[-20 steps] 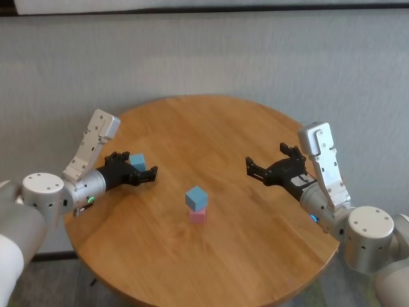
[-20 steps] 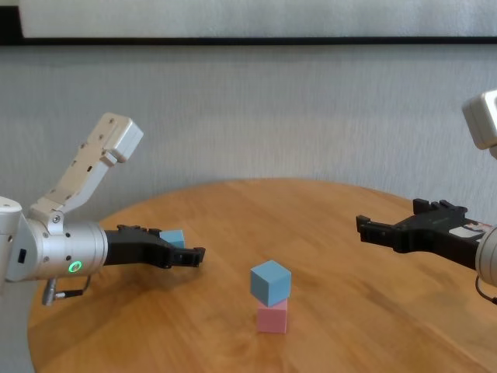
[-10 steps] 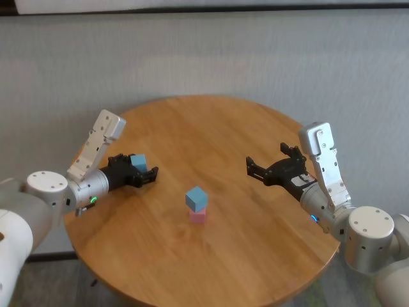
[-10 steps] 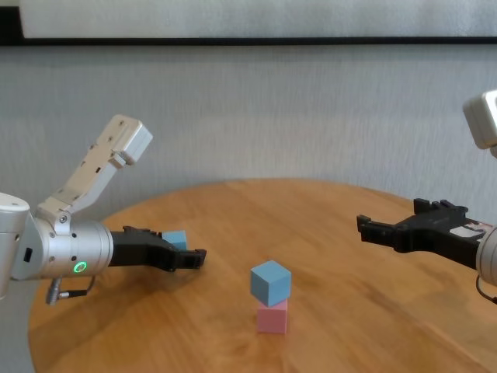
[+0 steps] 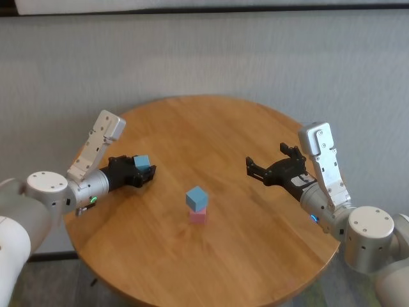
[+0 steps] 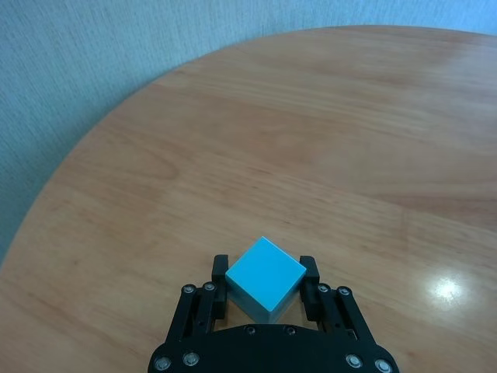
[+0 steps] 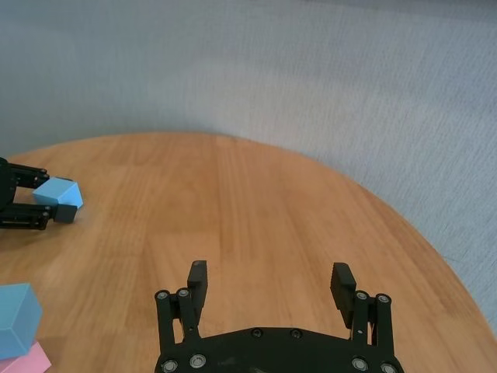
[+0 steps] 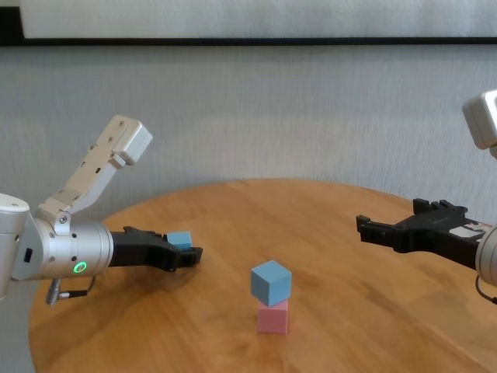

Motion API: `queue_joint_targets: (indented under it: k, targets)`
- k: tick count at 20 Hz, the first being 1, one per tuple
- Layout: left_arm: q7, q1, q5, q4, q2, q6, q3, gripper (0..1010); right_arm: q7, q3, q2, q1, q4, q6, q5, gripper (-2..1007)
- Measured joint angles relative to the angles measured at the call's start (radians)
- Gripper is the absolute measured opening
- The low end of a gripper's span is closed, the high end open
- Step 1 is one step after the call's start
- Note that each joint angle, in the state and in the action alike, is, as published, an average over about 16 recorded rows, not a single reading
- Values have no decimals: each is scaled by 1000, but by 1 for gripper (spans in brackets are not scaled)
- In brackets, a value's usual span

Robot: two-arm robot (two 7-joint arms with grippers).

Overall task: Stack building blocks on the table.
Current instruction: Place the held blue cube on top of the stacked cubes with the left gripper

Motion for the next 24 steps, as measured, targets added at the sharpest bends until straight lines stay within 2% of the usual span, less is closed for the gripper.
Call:
queue_joint_targets:
  k: [4,8,15,24]
  targets:
    - [12,50,-6,-105,22,49,-4,573,0,0,0,0,0,0,0,1005]
    - [29,115,-12,-243,51,109,-13,565,0,0,0,0,0,0,0,1005]
    - [60,250,-28,-539,114,229,-35,564,0,0,0,0,0,0,0,1005]
    - [75,405,-57,-901,195,341,-58,564,0,0,0,0,0,0,0,1005]
